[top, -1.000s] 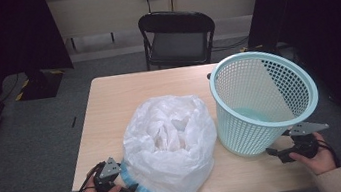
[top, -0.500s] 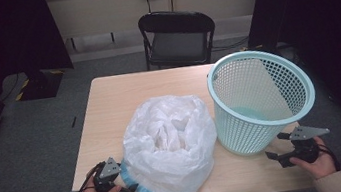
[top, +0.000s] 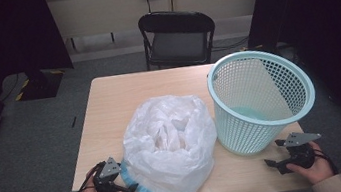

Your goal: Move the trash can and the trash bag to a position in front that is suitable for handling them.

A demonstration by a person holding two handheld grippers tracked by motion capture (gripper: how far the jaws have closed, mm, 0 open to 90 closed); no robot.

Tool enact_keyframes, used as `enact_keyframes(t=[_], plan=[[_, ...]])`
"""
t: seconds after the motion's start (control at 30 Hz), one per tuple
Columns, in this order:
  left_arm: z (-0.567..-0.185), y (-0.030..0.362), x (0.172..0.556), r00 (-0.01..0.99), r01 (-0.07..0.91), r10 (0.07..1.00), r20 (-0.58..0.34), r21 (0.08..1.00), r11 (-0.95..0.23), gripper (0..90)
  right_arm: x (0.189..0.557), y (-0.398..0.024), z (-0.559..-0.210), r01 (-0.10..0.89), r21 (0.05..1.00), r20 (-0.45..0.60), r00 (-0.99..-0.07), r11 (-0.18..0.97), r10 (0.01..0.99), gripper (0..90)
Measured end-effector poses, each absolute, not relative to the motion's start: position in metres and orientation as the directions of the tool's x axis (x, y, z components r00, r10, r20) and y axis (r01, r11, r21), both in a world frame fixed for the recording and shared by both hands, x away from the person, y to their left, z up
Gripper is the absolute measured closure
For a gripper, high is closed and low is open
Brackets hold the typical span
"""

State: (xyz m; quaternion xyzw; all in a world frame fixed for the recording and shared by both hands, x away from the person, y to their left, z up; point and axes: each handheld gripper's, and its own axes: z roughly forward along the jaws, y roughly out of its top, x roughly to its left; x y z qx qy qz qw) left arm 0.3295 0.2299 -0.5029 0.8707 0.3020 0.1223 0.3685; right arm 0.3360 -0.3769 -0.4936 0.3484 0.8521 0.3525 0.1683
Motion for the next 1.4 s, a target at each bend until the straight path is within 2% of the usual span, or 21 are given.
enact_keyframes(t=[0.2, 0.37, 0.53, 0.63, 1.13, 1.4], plan=[[-0.502, 0.233, 0.328, 0.765, 0.463, 0.643, -0.033, 0.723, -0.513, 2.0, 0.337, -0.377, -0.496, 0.484, 0.714, -0.032, -0.699, 0.506, 0.714, 10.4], [-0.492, 0.237, 0.327, 0.744, 0.437, 0.668, -0.023, 0.772, -0.46, 15.4, 0.338, -0.379, -0.498, 0.493, 0.722, -0.006, -0.697, 0.486, 0.717, 10.3], [-0.484, 0.235, 0.327, 0.741, 0.381, 0.671, 0.015, 0.814, -0.439, 14.9, 0.34, -0.379, -0.499, 0.493, 0.725, 0.0, -0.699, 0.481, 0.715, 10.2], [-0.485, 0.23, 0.33, 0.748, 0.376, 0.663, 0.006, 0.82, -0.432, 14.9, 0.341, -0.379, -0.499, 0.492, 0.726, 0.0, -0.699, 0.481, 0.716, 10.1], [-0.501, 0.208, 0.342, 0.766, 0.414, 0.643, 0.02, 0.749, -0.517, 15.3, 0.342, -0.378, -0.499, 0.494, 0.725, 0.001, -0.698, 0.48, 0.717, 10.3], [-0.5, 0.21, 0.341, 0.758, 0.428, 0.652, -0.006, 0.759, -0.49, 32.7, 0.341, -0.378, -0.499, 0.495, 0.725, 0.001, -0.696, 0.478, 0.718, 10.4]])
